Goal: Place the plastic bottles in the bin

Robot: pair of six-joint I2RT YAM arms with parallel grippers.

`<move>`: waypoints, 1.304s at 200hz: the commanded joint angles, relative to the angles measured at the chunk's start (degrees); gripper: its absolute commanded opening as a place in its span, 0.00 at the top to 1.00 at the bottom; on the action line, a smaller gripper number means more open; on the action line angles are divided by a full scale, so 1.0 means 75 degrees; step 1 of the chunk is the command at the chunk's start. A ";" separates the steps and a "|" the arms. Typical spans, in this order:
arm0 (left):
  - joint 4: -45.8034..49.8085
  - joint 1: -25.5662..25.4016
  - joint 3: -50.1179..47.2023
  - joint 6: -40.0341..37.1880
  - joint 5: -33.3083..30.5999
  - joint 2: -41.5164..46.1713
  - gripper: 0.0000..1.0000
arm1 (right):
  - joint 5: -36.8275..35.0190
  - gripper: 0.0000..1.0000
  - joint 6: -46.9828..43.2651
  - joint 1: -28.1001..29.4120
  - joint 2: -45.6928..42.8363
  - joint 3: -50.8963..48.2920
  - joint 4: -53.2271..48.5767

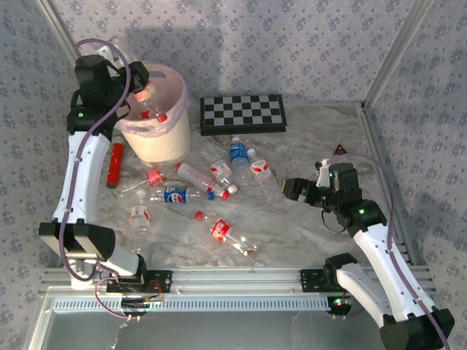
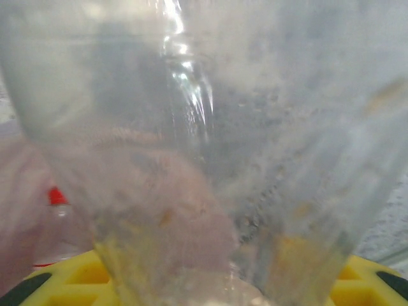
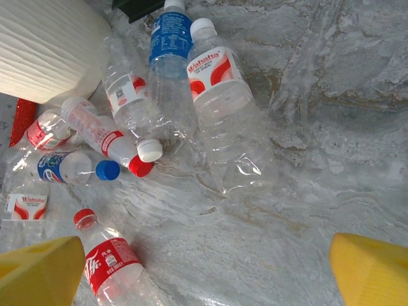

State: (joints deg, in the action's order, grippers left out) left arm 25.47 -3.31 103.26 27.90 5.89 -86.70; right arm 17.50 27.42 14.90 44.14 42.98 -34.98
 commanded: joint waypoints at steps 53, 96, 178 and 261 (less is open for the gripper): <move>0.0972 0.0160 0.1390 -0.0966 -0.0435 -0.1605 1.00 | 0.0041 0.00 -0.0228 -0.0161 0.0076 0.0090 -0.0236; 0.1359 0.0149 0.1296 -0.1422 -0.0132 -0.2105 1.00 | 0.0047 0.00 -0.0366 -0.0196 0.0242 0.0143 -0.0258; 0.1283 0.0096 -0.0500 -0.2658 -0.0174 -0.2721 1.00 | -0.0038 0.00 -0.0452 -0.0194 0.0126 0.0163 -0.0315; 0.1204 0.0084 -0.0328 -0.2810 0.0195 -0.3379 1.00 | -0.0059 0.00 -0.0118 -0.0186 0.0036 0.0150 -0.0504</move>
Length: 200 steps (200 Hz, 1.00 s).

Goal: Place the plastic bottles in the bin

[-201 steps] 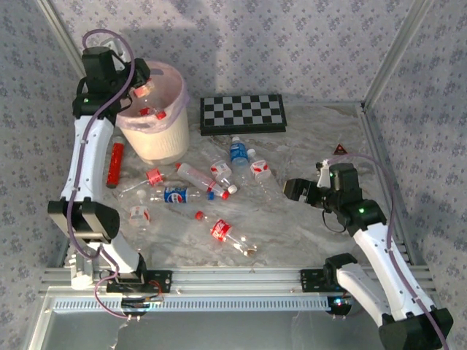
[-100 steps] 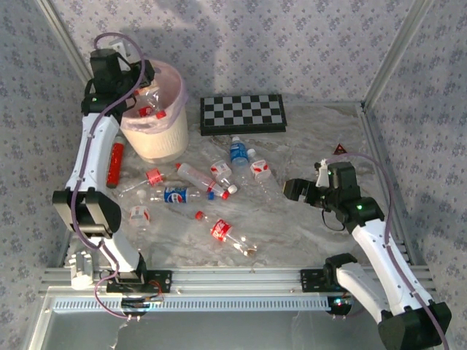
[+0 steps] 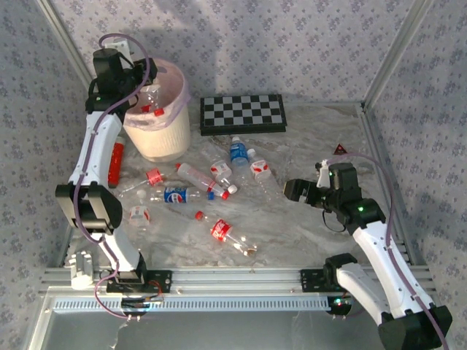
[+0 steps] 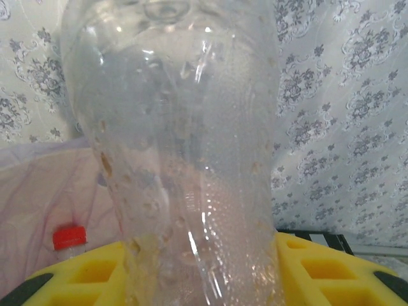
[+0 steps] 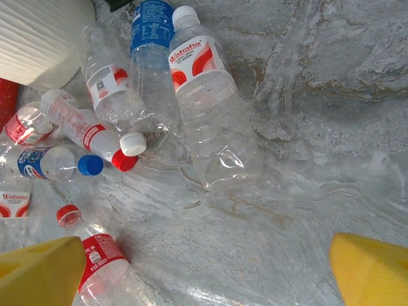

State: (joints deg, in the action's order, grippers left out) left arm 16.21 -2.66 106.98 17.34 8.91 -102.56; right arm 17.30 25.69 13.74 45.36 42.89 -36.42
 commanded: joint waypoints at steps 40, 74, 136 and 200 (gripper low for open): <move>0.3198 0.0101 0.1168 -0.1290 0.0705 -0.1140 1.00 | -0.0085 0.00 0.0134 -0.0038 -0.0062 0.0106 -0.0294; 0.3763 0.0316 0.3058 -0.1105 0.1362 -0.1446 1.00 | -0.0034 0.00 0.0168 -0.0027 -0.0021 0.0018 -0.0194; 0.4277 0.0647 0.4923 -0.0560 0.1421 -0.2698 1.00 | -0.0051 0.00 0.0090 -0.0032 -0.0010 0.0044 -0.0275; 0.3280 0.0754 0.5464 0.0595 0.1694 -0.2783 1.00 | -0.0092 0.00 0.0031 -0.0039 -0.0002 0.0187 -0.0413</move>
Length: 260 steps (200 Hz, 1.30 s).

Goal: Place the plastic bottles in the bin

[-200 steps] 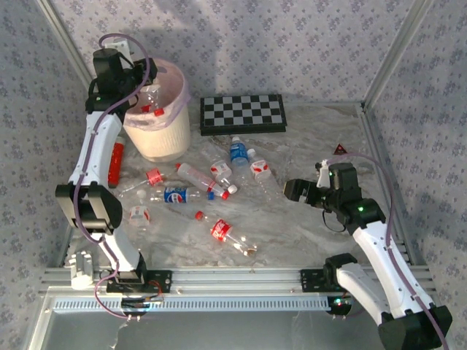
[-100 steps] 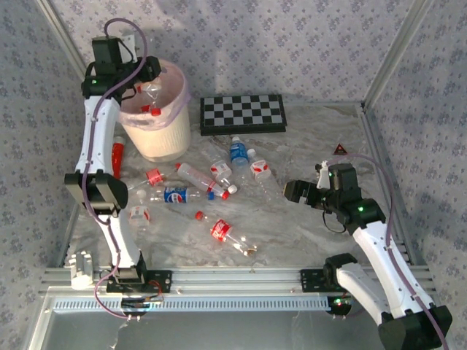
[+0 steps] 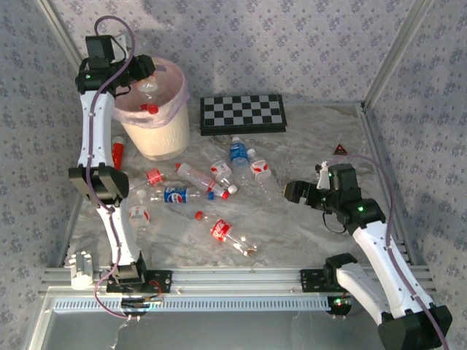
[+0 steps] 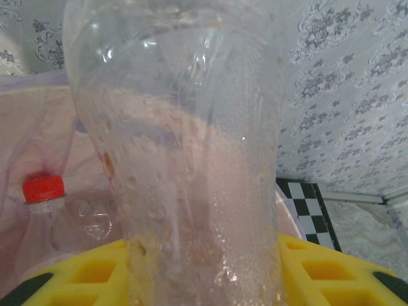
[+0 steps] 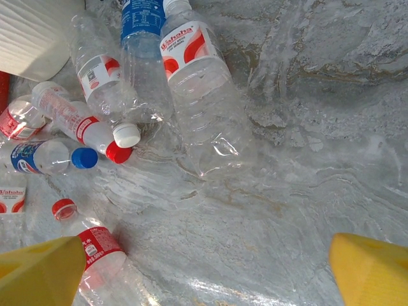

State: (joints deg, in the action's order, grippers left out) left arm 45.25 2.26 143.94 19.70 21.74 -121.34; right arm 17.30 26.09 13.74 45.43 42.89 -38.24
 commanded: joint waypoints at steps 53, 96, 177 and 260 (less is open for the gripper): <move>-0.1315 0.0378 0.1259 0.1357 0.0814 -0.0122 1.00 | -0.0109 0.00 -0.0056 -0.0039 0.0052 0.0123 -0.0152; -0.0489 0.0406 0.1231 0.0515 -0.0401 -0.0430 1.00 | -0.0035 0.00 -0.0080 -0.0045 0.0131 0.0147 -0.0069; 0.0271 -0.0109 0.0673 -0.1517 -0.1080 -0.1073 1.00 | -0.0165 0.00 -0.0121 -0.0042 -0.0199 0.0047 -0.0311; 0.0232 -0.0593 -0.1825 -0.2392 -0.1856 -0.0981 0.75 | -0.0292 0.00 0.0031 0.0030 -0.0104 0.0076 -0.0344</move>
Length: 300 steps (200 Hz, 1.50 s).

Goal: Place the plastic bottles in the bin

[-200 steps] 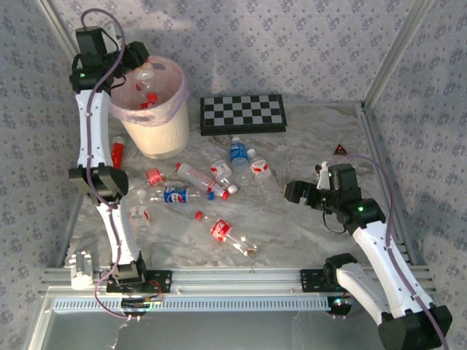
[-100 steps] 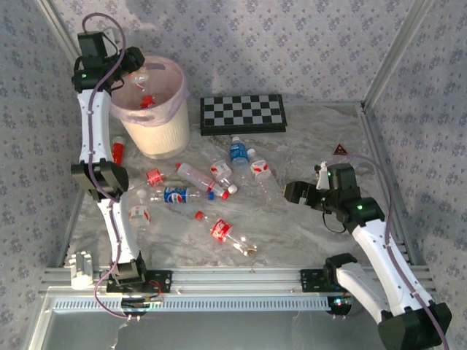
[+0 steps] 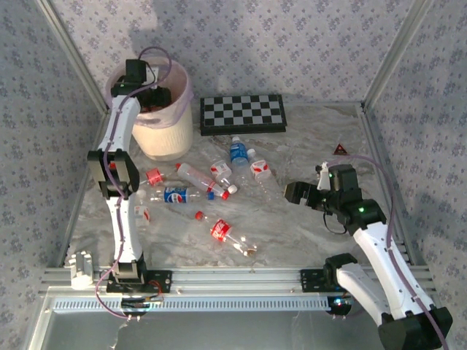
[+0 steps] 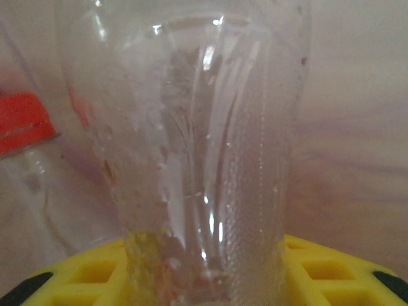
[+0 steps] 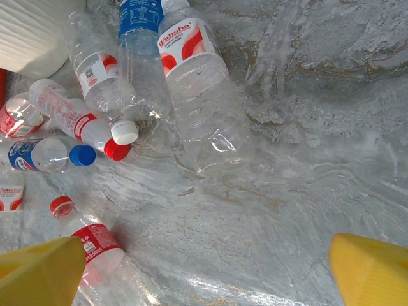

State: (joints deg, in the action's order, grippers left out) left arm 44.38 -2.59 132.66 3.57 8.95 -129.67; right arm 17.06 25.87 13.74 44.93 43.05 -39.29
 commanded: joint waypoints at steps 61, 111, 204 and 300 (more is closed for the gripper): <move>0.0316 0.0054 -0.0613 -0.0305 0.0085 0.0367 0.20 | -0.1657 0.03 -0.0349 0.1100 0.0624 0.0264 -0.0233; 0.1058 0.0121 0.0049 -0.0635 0.0014 0.1023 0.04 | -0.2495 0.10 -0.0690 0.2075 0.2198 0.0852 0.0243; 0.2323 0.0130 0.1181 -0.0801 -0.0033 0.2591 0.00 | -0.2815 0.00 -0.1707 0.2581 0.5649 0.2237 0.0931; -0.2000 -0.1259 -0.6987 0.2915 0.1871 0.8501 0.02 | -0.2947 0.12 -0.1720 0.2743 0.6759 0.2340 0.1318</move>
State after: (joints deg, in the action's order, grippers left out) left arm 43.77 -8.82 91.98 13.34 18.46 -72.90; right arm -3.62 13.43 33.85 94.61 59.44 -29.54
